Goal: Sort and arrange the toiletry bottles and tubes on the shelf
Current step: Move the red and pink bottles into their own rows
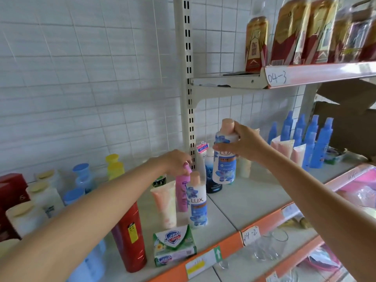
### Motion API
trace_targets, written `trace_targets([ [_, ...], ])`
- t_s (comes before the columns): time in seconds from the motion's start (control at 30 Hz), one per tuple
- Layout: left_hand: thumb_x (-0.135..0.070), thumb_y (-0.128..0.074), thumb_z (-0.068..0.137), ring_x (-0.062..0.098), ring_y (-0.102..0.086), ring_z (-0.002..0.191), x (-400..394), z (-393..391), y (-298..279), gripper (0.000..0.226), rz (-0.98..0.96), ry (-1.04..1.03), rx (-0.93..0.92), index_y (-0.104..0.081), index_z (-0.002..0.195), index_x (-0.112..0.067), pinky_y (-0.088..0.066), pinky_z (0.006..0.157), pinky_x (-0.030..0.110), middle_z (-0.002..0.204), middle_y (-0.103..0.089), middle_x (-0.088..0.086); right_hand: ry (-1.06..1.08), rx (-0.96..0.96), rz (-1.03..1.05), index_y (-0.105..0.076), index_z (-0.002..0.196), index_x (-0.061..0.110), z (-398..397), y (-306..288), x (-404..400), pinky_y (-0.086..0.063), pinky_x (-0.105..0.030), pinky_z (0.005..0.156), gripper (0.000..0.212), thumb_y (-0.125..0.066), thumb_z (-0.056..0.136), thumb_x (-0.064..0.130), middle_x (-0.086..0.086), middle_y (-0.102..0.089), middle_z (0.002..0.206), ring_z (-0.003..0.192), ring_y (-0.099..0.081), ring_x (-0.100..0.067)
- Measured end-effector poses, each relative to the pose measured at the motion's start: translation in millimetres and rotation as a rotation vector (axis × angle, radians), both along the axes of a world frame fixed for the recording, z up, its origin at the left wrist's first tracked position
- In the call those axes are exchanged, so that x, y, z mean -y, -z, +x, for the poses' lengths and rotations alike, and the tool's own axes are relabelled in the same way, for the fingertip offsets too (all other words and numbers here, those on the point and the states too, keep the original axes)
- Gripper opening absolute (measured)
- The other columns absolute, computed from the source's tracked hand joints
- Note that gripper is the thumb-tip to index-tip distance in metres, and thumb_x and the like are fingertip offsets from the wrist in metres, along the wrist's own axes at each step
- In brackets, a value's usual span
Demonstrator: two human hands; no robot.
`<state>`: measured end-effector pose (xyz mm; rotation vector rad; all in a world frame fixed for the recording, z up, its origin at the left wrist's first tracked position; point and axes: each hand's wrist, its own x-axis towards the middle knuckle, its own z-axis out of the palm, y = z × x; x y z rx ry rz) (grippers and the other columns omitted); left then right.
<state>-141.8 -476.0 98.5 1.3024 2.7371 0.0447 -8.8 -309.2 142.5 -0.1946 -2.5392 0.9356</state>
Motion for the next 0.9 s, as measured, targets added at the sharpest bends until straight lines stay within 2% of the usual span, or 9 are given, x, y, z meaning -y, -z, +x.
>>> trace_targets([
  [0.07, -0.025, -0.059, 0.089, 0.016, -0.05, 0.083, -5.1, -1.6, 2.1, 0.022, -0.03, -0.011, 0.053, -0.059, 0.099, -0.005, -0.035, 0.062, 0.016, 0.097, -0.056, 0.006, 0.018, -0.017, -0.021, -0.047, 0.099, 0.02, -6.3, 4.4, -4.3, -0.053, -0.031, 0.066, 0.038, -0.071, 0.075, 0.038, -0.004, -0.062, 0.097, 0.083, -0.062, -0.02],
  [0.13, -0.025, -0.059, 0.089, 0.015, -0.049, 0.076, -7.9, -4.2, 4.2, 0.021, -0.049, -0.015, 0.04, -0.06, 0.086, -0.004, -0.033, 0.057, 0.014, 0.085, -0.051, 0.0, 0.029, -0.013, -0.05, -0.046, 0.098, 0.02, -12.9, 9.2, -7.8, -0.054, -0.029, 0.058, 0.034, -0.067, 0.079, 0.039, -0.003, -0.06, 0.094, 0.074, -0.062, -0.018],
  [0.23, -0.025, -0.061, 0.085, 0.019, -0.052, 0.077, -3.3, -8.6, -7.3, 0.018, 0.004, -0.013, -0.05, -0.056, 0.082, -0.008, -0.035, 0.058, 0.02, 0.075, -0.051, -0.003, 0.063, 0.002, -0.078, -0.048, 0.097, 0.018, -25.3, 17.5, -15.0, -0.056, -0.032, 0.054, 0.032, -0.064, 0.081, 0.042, -0.003, -0.061, 0.091, 0.065, -0.062, -0.014],
  [0.37, -0.024, -0.069, 0.079, 0.018, -0.056, 0.079, 21.7, -4.8, -56.1, 0.024, 0.282, -0.062, -0.106, -0.061, 0.096, -0.009, -0.046, 0.066, 0.025, 0.089, -0.057, 0.001, 0.074, 0.0, -0.113, -0.04, 0.102, 0.02, -41.4, 24.5, -19.8, -0.055, -0.031, 0.052, 0.037, -0.066, 0.081, 0.037, -0.002, -0.055, 0.091, 0.069, -0.06, -0.018],
  [0.47, -0.017, -0.074, 0.076, 0.018, -0.064, 0.064, 44.8, -0.3, -84.7, 0.026, 0.57, -0.13, -0.05, -0.062, 0.096, -0.006, -0.057, 0.068, 0.032, 0.09, -0.062, 0.005, 0.0, 0.032, -0.16, -0.038, 0.106, 0.021, -52.8, 33.8, -19.1, -0.057, -0.032, 0.05, 0.042, -0.069, 0.079, 0.033, 0.003, -0.054, 0.085, 0.067, -0.062, -0.016],
  [0.6, -0.011, -0.074, 0.075, 0.008, -0.062, 0.06, 69.7, 2.5, -99.1, 0.02, 0.839, -0.193, -0.052, -0.062, 0.09, -0.015, -0.057, 0.056, 0.019, 0.082, -0.064, 0.001, -0.162, 0.099, -0.161, -0.043, 0.105, 0.017, -73.1, 52.1, -5.9, -0.053, -0.024, 0.041, 0.039, -0.071, 0.08, 0.027, 0.007, -0.055, 0.081, 0.063, -0.062, -0.012],
  [0.73, -0.012, -0.075, 0.072, 0.007, -0.058, 0.067, 86.5, -1.0, -98.7, 0.025, 0.936, -0.268, -0.117, -0.063, 0.093, -0.018, -0.054, 0.052, 0.014, 0.083, -0.063, -0.002, -0.271, 0.185, -0.172, -0.047, 0.1, 0.011, -95.9, 70.4, 9.8, -0.059, -0.033, 0.052, 0.029, -0.067, 0.084, 0.024, -0.004, -0.054, 0.081, 0.067, -0.062, -0.017],
  [0.8, -0.014, -0.076, 0.072, 0.007, -0.057, 0.067, 94.8, -3.8, -97.3, 0.025, 0.946, -0.287, -0.143, -0.062, 0.092, -0.02, -0.054, 0.053, 0.015, 0.084, -0.064, -0.001, -0.333, 0.237, -0.152, -0.047, 0.09, 0.015, -103.9, 79.3, 16.3, -0.054, -0.021, 0.046, 0.02, -0.065, 0.086, 0.021, 0.001, -0.049, 0.075, 0.065, -0.056, -0.011],
  [0.9, -0.014, -0.076, 0.072, 0.007, -0.056, 0.066, 103.5, -4.7, -96.0, 0.025, 0.945, -0.299, -0.149, -0.063, 0.093, -0.018, -0.055, 0.056, 0.019, 0.084, -0.064, -0.001, -0.374, 0.283, -0.067, -0.04, 0.074, 0.028, -113.0, 89.4, 24.4, -0.044, -0.017, 0.049, 0.028, -0.065, 0.085, 0.022, 0.005, -0.048, 0.072, 0.059, -0.05, -0.005],
])
